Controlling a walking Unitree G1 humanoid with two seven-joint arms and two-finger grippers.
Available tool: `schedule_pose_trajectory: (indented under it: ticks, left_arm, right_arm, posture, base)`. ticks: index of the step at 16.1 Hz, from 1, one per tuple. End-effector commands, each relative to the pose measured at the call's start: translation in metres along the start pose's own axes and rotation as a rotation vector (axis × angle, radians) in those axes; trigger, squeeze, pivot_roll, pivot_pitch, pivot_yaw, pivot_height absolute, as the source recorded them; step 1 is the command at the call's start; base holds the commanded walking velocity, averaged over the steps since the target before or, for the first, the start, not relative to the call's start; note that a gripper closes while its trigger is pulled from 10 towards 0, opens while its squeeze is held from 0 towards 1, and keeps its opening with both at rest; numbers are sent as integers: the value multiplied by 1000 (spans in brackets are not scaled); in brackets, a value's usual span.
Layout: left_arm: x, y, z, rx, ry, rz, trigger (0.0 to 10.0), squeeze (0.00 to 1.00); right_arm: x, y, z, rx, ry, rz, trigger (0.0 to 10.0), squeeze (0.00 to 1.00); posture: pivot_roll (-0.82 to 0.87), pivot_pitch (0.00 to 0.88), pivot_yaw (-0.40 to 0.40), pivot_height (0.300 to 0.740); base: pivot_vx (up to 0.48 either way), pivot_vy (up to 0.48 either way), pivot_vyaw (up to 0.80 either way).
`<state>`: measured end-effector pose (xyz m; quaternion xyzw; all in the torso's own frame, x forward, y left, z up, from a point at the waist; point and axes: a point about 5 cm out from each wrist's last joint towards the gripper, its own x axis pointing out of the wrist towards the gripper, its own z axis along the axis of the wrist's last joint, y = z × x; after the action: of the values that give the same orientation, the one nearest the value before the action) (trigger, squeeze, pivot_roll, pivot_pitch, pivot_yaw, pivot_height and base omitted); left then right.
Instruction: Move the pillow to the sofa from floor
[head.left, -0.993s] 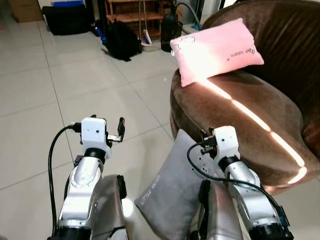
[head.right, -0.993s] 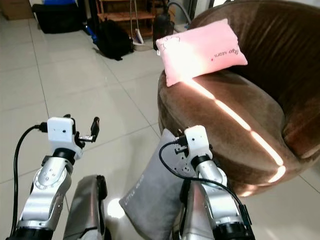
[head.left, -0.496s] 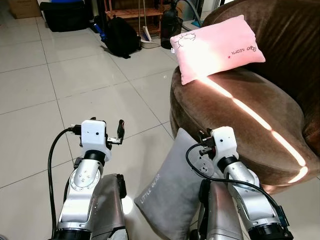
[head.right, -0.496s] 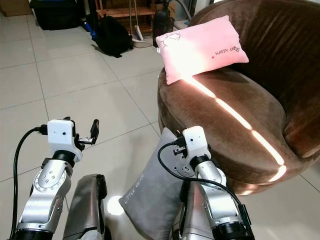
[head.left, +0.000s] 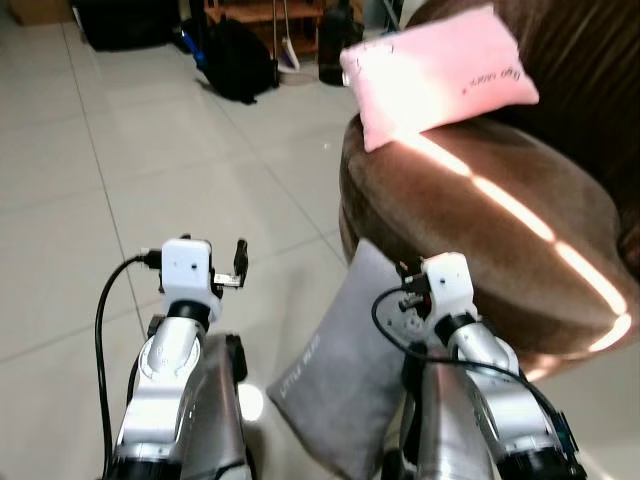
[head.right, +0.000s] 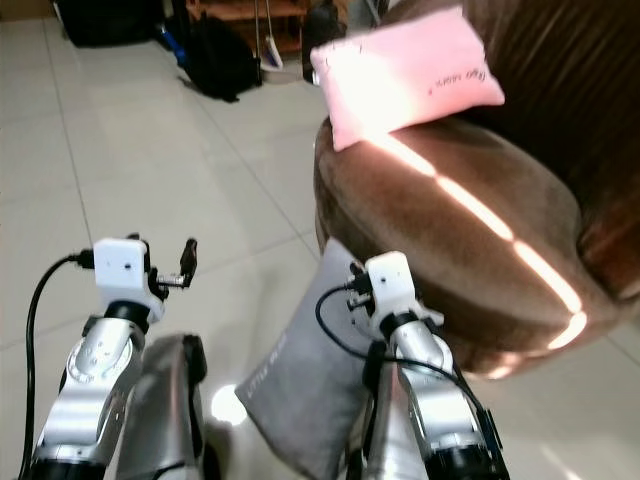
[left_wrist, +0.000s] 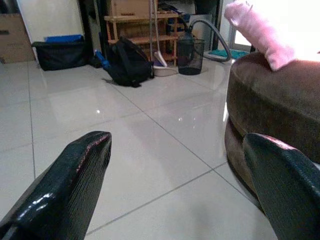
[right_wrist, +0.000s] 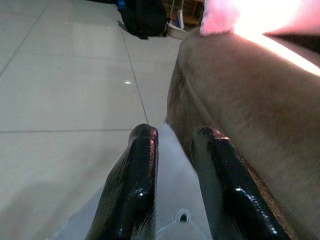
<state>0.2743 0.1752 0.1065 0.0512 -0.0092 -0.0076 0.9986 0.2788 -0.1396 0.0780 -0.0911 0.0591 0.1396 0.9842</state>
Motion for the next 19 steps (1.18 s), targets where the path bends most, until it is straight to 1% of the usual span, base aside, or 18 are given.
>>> schedule_pose_trajectory:
  ticks: [1, 4, 6, 7, 8, 9, 10, 11, 12, 13, 14, 15, 16, 18, 19]
  left_arm:
    - [0, -2, 0, 9, 7, -4, 10000, 0]
    - [-1, -2, 0, 10, 7, -4, 10000, 0]
    - [1, -4, 0, 17, 7, -19, 10000, 0]
    - [3, -2, 1, 21, 6, -21, 10000, 0]
    - [5, -1, 2, 23, 4, -23, 10000, 0]
    - [5, -1, 3, 24, 3, -24, 10000, 0]
    - [6, 0, 5, 31, -1, -29, 10000, 0]
    - [7, 2, 7, 34, -5, -31, 10000, 0]
    - [7, 3, 9, 37, -10, -35, 10000, 0]
    - [5, 5, 16, 38, -25, -59, 10000, 0]
    - [1, 8, 23, 44, -38, -84, 10000, 0]
    - [-4, 14, 30, 60, -45, -112, 10000, 0]
    - [-8, 18, 38, 68, -51, -141, 10000, 0]
    - [-12, 24, 46, 82, -52, -193, 10000, 0]
    - [-12, 25, 47, 86, -50, -202, 10000, 0]
  right_arm:
    - [-1, -2, 1, -8, 1, -3, 10000, 0]
    - [-2, -2, 2, 1, -6, -7, 10000, 0]
    - [0, 0, 4, 18, -16, 1, 10000, 0]
    - [3, 1, 5, 12, -17, 5, 10000, 0]
    - [11, 2, 5, 19, 5, 9, 10000, 0]
    - [15, 2, 6, 29, 15, 13, 10000, 0]
    - [26, 3, 7, 37, 33, 23, 10000, 0]
    - [35, 4, 8, 49, 41, 32, 10000, 1000]
    - [41, 3, 9, 60, 47, 30, 10000, 1000]
    - [53, 0, 9, 89, 69, 19, 10000, 1000]
    - [60, -2, 9, 114, 82, 6, 10000, 1000]
    - [67, -8, 9, 126, 99, -31, 10000, 1000]
    - [73, -16, 12, 120, 106, -72, 10000, 1000]
    - [77, -34, 16, 131, 121, -175, 10000, 1000]
    - [77, -39, 17, 125, 127, -200, 10000, 1000]
  posture:
    - [-13, 41, -38, 369]
    - [-11, 47, -41, 369]
    - [-10, 63, -39, 369]
    - [-12, 72, -34, 369]
    - [-14, 82, -34, 369]
    - [-14, 90, -33, 369]
    - [-8, 108, -37, 369]
    - [1, 121, -39, 369]
    - [15, 134, -42, 369]
    - [49, 158, -44, 369]
    - [70, 174, -41, 369]
    - [124, 210, -27, 369]
    - [147, 226, -15, 369]
    - [190, 252, 11, 369]
    - [190, 252, 11, 369]
  base:
    - [0, 0, 0]
    - [0, 0, 0]
    - [0, 0, 0]
    - [0, 0, 0]
    - [0, 0, 0]
    - [0, 0, 0]
    - [0, 0, 0]
    - [0, 0, 0]
    - [0, 0, 0]
    - [0, 0, 0]
    - [0, 0, 0]
    - [0, 0, 0]
    - [0, 0, 0]
    - [0, 0, 0]
    - [0, 0, 0]
